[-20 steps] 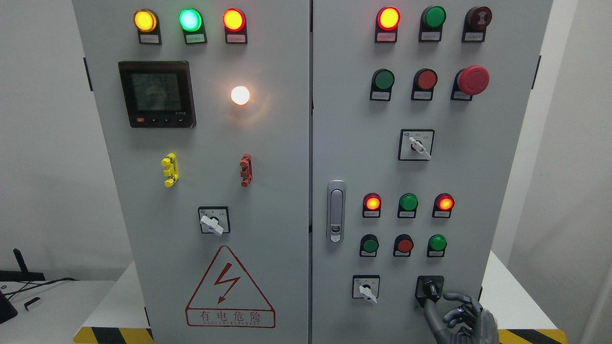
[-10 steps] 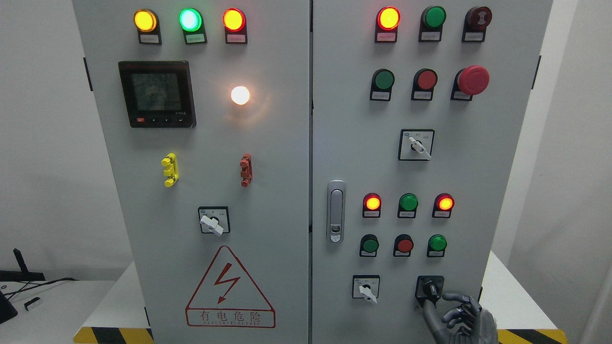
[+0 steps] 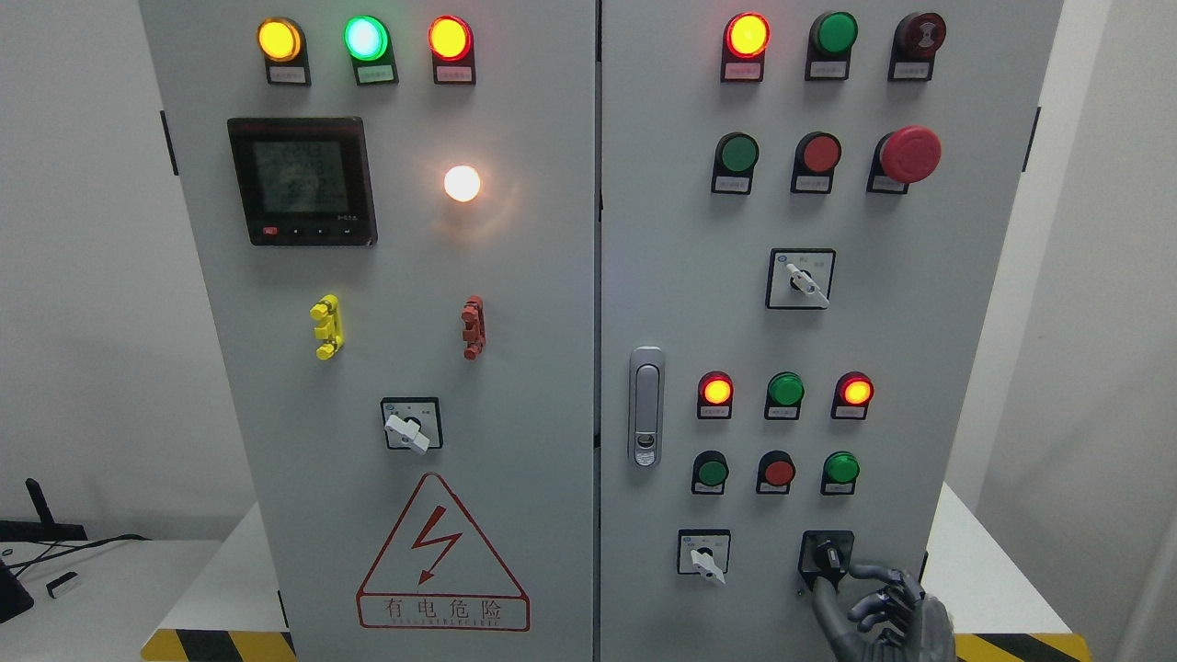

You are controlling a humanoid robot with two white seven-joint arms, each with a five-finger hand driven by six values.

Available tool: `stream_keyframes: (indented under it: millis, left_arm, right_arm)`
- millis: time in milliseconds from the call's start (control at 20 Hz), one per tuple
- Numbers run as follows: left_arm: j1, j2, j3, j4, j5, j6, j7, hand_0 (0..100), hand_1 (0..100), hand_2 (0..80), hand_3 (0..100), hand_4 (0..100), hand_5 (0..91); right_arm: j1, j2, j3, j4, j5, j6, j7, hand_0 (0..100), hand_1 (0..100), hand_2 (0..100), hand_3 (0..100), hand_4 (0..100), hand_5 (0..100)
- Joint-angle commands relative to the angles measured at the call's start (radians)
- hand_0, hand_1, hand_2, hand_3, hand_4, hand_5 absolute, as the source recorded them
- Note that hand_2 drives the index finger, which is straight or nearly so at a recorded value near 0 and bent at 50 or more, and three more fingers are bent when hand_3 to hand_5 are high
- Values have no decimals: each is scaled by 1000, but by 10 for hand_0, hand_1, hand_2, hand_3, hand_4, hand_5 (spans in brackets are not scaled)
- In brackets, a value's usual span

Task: Trip black knob to open circuit
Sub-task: 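Close the right hand fingers around the black knob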

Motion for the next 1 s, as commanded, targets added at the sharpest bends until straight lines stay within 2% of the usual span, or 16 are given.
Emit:
stream_keyframes:
  millis: [0,951]
  left_arm:
    - [0,-1,0,1,-31,0,-1,120,389,0,0,0,0]
    - [0,-1,0,0,-31,0,-1,120,389,0,0,0,0]
  right_arm:
    - [0,6,32,2,0,0,0,268,795,466,820,846,948]
    - [-2,9,31,11,3,0,-12,315,789,483,827,846,949]
